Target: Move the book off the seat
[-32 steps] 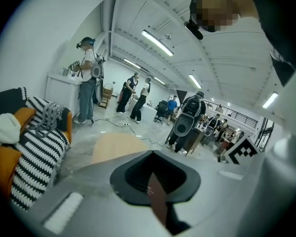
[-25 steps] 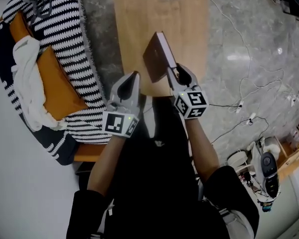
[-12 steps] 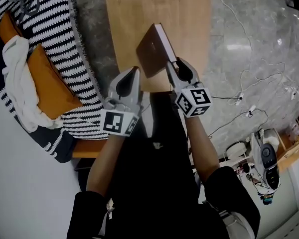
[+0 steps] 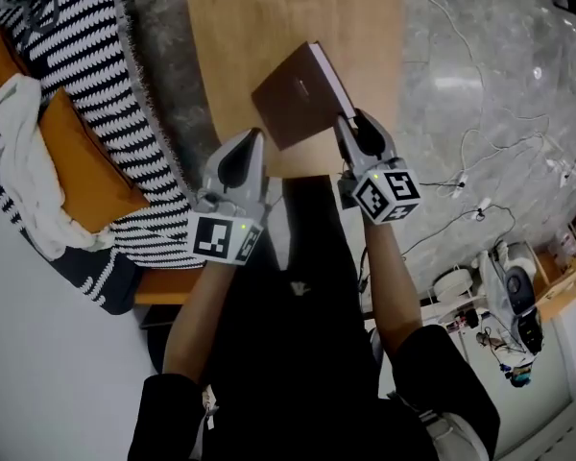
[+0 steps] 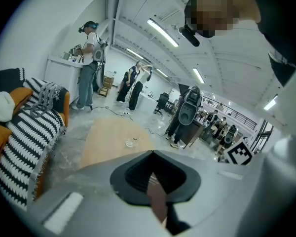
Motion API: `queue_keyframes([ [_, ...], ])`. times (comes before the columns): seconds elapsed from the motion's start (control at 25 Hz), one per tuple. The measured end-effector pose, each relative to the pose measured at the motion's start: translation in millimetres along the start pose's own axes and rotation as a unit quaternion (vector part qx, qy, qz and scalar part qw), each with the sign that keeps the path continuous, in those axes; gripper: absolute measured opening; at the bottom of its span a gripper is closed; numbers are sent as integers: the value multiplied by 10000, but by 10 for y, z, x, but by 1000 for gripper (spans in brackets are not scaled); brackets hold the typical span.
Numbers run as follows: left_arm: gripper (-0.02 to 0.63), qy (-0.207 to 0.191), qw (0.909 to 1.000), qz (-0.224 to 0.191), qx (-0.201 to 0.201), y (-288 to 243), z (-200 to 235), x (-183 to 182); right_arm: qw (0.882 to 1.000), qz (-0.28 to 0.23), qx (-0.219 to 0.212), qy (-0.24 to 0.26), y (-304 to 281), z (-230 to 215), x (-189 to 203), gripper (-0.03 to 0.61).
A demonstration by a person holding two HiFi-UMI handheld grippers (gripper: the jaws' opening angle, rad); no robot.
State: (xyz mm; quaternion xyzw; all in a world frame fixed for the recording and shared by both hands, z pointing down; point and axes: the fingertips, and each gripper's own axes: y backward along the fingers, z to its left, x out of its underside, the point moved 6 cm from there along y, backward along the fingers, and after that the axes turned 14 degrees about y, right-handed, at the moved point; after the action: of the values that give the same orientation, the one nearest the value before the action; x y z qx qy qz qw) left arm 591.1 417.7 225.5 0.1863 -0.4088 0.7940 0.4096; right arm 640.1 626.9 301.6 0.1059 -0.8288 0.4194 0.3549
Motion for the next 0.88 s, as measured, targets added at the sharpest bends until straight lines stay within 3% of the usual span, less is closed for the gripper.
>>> queue_keyframes([
  [0.44, 5, 140, 9998, 154, -5, -304, 40, 329, 9998, 39, -89, -186, -104, -391, 474, 169],
  [0.88, 5, 261, 9993, 251, 37, -410, 89, 594, 9958, 11, -318, -854, -404, -628, 995, 179],
])
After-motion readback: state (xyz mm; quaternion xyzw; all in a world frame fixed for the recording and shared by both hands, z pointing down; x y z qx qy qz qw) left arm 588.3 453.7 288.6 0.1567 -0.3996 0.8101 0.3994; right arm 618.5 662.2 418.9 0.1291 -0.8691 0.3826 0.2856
